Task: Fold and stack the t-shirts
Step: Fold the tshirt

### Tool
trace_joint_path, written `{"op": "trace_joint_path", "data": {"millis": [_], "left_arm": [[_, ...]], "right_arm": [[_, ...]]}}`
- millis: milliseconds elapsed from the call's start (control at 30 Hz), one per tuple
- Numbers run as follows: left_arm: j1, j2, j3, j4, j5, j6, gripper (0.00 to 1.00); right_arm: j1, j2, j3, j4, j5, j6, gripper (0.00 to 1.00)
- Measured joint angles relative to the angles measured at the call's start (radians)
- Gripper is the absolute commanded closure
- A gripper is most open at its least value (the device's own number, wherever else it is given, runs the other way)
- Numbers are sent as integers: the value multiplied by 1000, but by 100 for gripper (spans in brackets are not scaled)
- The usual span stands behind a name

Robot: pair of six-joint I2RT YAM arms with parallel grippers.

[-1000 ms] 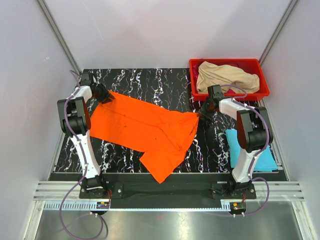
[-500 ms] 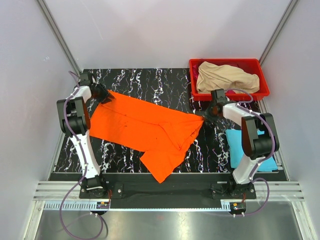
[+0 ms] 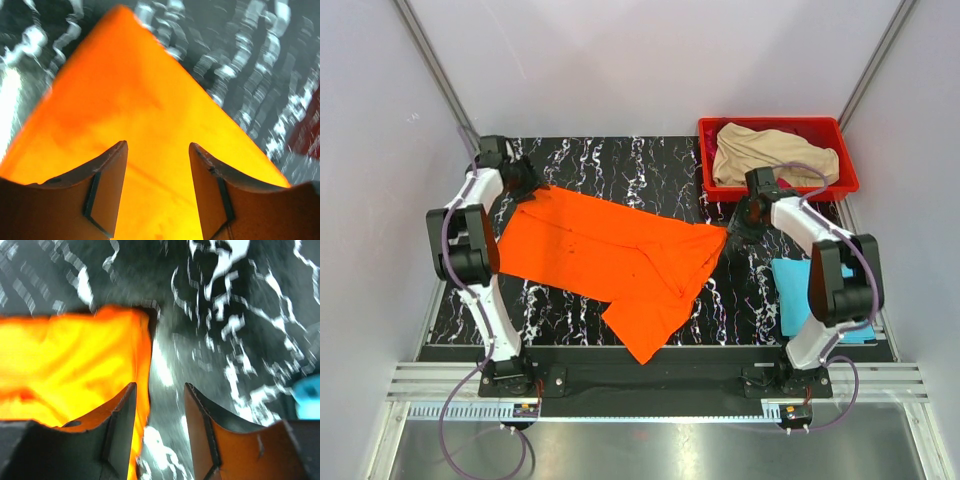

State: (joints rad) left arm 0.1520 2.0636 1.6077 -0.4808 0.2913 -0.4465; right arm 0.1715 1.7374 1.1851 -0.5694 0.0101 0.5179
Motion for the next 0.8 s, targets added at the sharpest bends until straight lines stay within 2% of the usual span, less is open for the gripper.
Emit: {"op": "trace_joint_path", "data": {"millis": [133,200,333,467,600,800], "left_arm": [[-116,-201,-114,17,-39,32,47],[-196,-286,-180,37,-40,38,55],[-343,-333,-286,69,3,35,57],[-442,-335,-400,49,26,16,54],[-478,-398,-474,11,27,8,52],[-464,-642,-531,-29,10,9,53]], "right_arm": [[18,-131,-41,-18,-83,-56,55],[49,-138,-39,20,-154,-64,56],[153,1,15,138,-370,-50,52],[234,181,114,184,-508,-48,50],[272,285,193,188,-578,-55,49],[266,329,239,180,-599,-94,50]]}}
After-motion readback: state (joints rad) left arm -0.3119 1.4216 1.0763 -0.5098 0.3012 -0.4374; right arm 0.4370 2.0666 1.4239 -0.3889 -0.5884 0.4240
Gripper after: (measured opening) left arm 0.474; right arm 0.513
